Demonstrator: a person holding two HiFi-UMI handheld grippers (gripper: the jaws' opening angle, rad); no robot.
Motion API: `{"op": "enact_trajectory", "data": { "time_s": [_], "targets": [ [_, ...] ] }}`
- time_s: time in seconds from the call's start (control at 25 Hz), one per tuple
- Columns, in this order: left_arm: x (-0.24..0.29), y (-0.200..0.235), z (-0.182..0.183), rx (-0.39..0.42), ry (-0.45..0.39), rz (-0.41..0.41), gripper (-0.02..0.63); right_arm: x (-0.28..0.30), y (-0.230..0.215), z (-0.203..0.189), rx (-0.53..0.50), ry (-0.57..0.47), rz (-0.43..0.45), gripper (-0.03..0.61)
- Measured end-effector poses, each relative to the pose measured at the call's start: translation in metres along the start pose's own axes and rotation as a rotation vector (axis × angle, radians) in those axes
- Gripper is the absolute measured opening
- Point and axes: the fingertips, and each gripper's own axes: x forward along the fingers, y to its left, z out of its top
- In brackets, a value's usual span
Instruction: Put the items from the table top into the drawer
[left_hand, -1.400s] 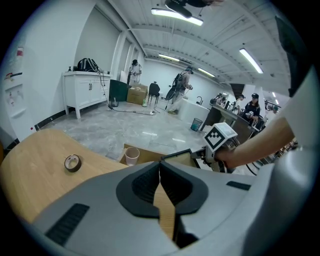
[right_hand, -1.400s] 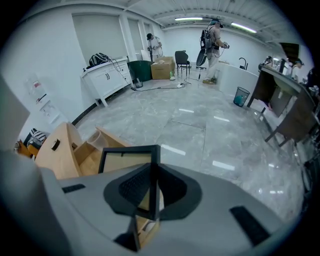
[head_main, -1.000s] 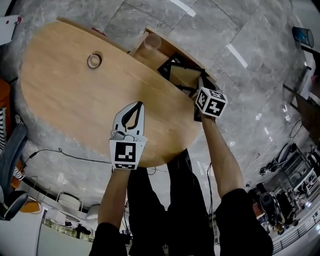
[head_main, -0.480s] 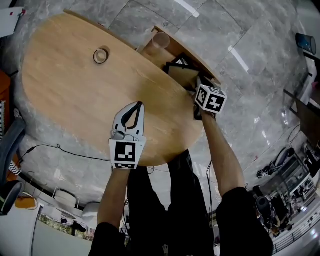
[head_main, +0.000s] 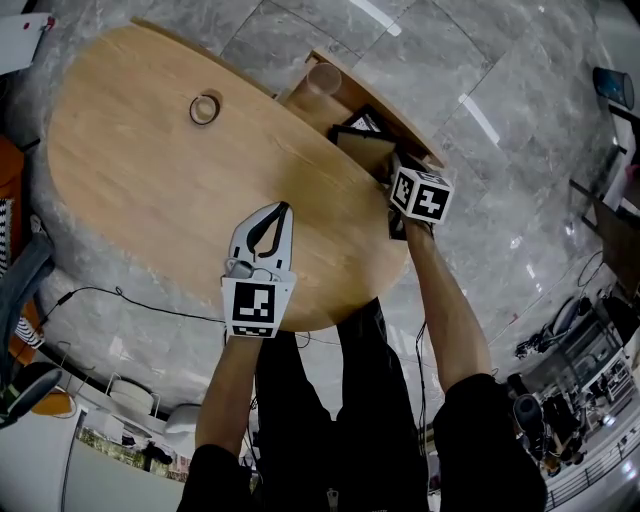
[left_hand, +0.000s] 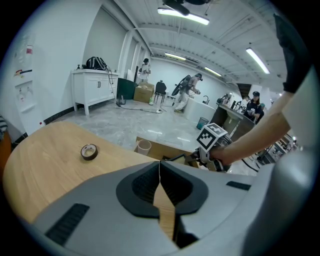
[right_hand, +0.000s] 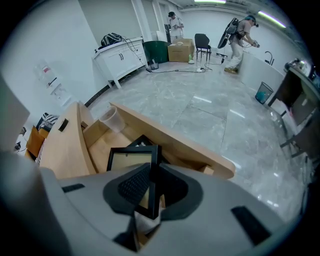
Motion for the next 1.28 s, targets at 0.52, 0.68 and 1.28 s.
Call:
{"op": "enact_trajectory", "data": {
  "time_s": [0.52, 0.68, 1.28],
  "targets": [
    [-0.005, -0.016, 0.002, 0.024, -0.001, 0.017, 0.015, -0.023, 0.001, 0.015, 0.004, -0.066, 0.051, 0.064],
    [-0.002, -0.021, 0.007, 0.024, -0.011, 0.039, 0.015, -0.039, 0.012, 0.029, -0.004, -0.138, 0.14, 0.011],
    [-0.011, -0.007, 0.015, -0.027, -0.083, 0.127, 0.015, -0.095, 0.086, 0.055, -0.146, -0.321, 0.441, 0.009]
  ]
}}
